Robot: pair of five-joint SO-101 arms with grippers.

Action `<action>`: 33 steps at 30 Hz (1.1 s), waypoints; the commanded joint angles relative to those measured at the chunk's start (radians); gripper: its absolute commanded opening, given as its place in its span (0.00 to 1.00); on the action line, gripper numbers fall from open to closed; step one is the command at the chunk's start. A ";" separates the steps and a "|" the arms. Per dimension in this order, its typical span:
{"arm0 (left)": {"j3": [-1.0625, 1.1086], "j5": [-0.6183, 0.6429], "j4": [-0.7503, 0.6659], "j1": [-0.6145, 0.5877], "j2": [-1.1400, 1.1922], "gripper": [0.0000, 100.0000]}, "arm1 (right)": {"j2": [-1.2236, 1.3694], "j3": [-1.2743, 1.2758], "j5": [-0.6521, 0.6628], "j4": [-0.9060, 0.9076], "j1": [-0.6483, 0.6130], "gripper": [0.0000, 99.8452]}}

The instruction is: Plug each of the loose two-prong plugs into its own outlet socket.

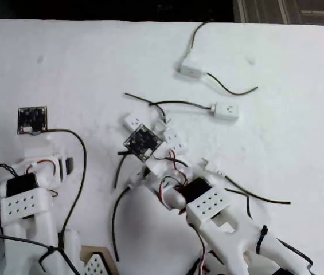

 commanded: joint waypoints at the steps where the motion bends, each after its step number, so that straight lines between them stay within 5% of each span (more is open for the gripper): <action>1: 0.003 0.008 -0.018 -0.001 -0.030 0.25 | 0.022 -0.005 0.000 0.021 -0.033 0.02; 16: 0.006 0.008 -0.018 0.001 -0.030 0.25 | 0.295 -0.199 -0.034 0.183 -0.035 0.02; 30: 0.006 0.008 -0.018 0.001 -0.030 0.25 | 0.280 -0.180 0.008 0.182 -0.038 0.03; 33: 0.002 0.008 -0.018 -0.001 -0.030 0.25 | 0.177 -0.196 0.002 0.228 -0.041 0.10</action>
